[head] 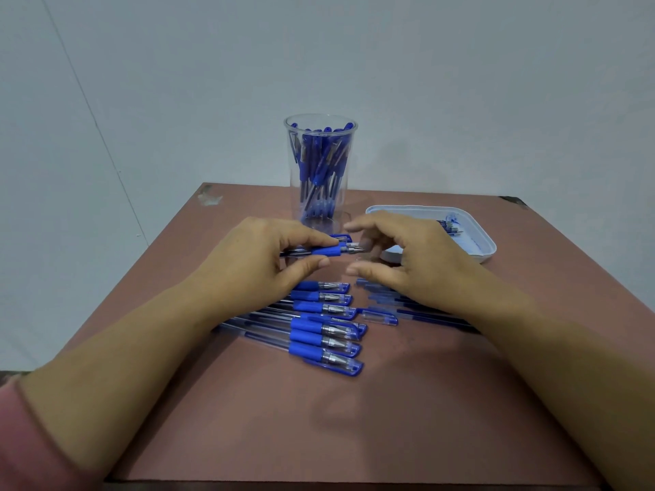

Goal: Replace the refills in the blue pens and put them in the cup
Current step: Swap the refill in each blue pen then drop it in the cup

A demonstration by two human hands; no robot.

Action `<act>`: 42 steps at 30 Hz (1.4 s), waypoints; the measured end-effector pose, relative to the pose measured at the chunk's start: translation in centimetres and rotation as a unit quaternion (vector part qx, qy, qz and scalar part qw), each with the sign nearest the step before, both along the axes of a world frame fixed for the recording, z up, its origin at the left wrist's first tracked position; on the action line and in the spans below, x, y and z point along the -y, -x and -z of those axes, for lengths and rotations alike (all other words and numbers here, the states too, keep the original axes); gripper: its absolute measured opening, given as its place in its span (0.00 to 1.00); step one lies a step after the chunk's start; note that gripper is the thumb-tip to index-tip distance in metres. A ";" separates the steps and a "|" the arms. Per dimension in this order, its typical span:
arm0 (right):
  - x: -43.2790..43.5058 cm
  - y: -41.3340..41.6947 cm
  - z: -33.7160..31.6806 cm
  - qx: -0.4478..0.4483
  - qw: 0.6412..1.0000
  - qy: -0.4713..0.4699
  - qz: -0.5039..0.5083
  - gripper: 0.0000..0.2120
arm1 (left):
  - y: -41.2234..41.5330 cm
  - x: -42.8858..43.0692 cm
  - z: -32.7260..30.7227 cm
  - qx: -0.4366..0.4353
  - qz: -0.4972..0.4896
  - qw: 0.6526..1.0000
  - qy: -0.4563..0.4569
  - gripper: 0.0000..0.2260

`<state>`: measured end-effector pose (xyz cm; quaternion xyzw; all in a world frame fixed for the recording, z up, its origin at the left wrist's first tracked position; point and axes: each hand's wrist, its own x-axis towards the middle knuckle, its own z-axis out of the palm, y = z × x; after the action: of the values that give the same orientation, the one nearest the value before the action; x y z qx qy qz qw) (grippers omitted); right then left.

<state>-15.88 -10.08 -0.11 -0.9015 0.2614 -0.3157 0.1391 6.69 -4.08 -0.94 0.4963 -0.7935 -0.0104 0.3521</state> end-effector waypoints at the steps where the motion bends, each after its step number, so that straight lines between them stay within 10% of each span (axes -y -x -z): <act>1: 0.0 0.0 0.0 0.003 1.000 0.012 -0.002 0.15 | 0.0 0.0 0.0 0.002 -0.002 1.000 0.000 0.12; 42: -0.5 -0.5 -0.1 -0.009 0.999 0.038 0.001 0.06 | 0.2 -0.1 0.1 0.003 0.001 1.000 0.007 0.11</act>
<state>-15.36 -9.62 0.03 -0.9086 0.2516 -0.3174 0.1017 6.46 -3.99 -1.07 0.4931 -0.7952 -0.0037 0.3528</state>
